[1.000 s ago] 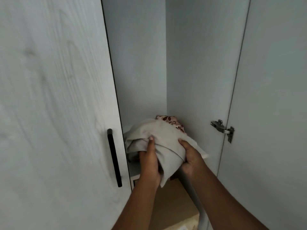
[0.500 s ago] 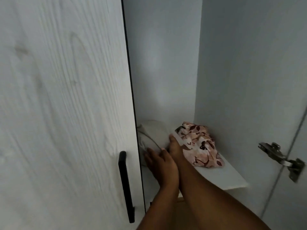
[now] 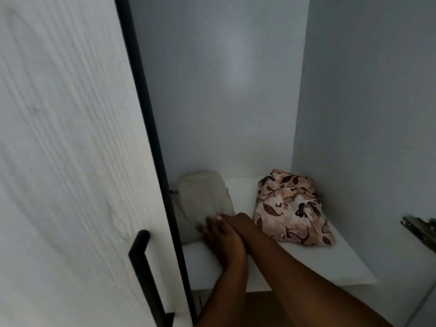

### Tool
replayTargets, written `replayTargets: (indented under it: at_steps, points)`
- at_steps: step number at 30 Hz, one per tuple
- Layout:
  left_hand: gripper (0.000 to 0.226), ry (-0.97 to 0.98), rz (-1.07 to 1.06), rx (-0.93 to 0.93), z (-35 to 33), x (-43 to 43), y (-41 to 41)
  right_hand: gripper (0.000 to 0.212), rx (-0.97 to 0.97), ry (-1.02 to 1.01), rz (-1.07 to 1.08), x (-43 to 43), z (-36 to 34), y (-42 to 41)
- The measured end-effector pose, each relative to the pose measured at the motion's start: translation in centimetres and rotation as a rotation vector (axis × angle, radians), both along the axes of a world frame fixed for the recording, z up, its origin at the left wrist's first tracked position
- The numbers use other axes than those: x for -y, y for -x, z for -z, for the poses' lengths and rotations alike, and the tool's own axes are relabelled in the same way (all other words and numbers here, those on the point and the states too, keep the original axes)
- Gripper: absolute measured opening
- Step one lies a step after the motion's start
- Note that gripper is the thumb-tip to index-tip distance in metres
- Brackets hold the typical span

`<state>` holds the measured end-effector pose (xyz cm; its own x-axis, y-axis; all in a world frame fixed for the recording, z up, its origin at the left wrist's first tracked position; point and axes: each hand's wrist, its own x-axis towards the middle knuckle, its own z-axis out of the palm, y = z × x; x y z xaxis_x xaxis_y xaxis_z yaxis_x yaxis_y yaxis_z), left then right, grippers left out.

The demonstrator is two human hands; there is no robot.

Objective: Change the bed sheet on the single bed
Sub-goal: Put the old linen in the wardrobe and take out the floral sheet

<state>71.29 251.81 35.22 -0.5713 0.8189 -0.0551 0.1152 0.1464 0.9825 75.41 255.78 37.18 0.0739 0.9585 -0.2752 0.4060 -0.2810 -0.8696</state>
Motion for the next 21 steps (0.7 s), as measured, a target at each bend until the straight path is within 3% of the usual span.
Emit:
replayTargets:
  at_steps: [2,5,7,9,10,12,13,14,15,18,21]
  points:
    - [0.066,-0.018,-0.013,-0.028,0.3,0.0,0.0,0.057,0.197,-0.096,-0.021,-0.2,-0.3,-0.7]
    - [0.067,-0.021,-0.045,-0.096,0.4,0.5,-0.5,0.057,0.558,-0.440,0.099,-0.2,-0.1,-2.9]
    - [0.079,-0.041,0.011,-0.079,0.4,1.1,-1.6,0.067,0.799,-0.568,0.158,-0.1,0.0,-5.0]
    - [0.112,-0.135,0.082,-0.049,0.4,1.3,-2.3,0.098,1.001,-0.426,0.157,-0.4,0.2,-6.9]
    - [0.116,-0.161,0.117,-0.015,0.4,1.6,-2.7,0.113,1.023,-0.299,0.140,0.0,0.3,-8.0]
    - [0.076,-0.147,0.191,0.009,0.3,1.9,-3.3,0.126,1.002,-0.137,0.063,0.1,1.0,-9.4]
    - [0.055,-0.125,0.223,0.024,0.4,2.0,-3.3,0.126,0.999,-0.092,-0.014,-0.1,1.5,-9.9]
    - [0.048,-0.112,0.238,0.013,0.4,1.9,-3.3,0.125,1.006,-0.060,-0.099,-0.3,1.9,-10.1]
    - [0.054,-0.101,0.271,0.028,0.3,2.4,-3.6,0.124,1.009,-0.041,-0.144,0.1,2.5,-10.7]
    - [0.105,-0.140,0.289,0.066,0.1,3.2,-3.7,0.105,1.003,-0.118,-0.123,0.0,3.4,-11.5]
    - [0.088,-0.092,0.329,0.053,0.2,3.3,-4.0,0.075,0.996,-0.207,-0.058,0.5,3.9,-11.7]
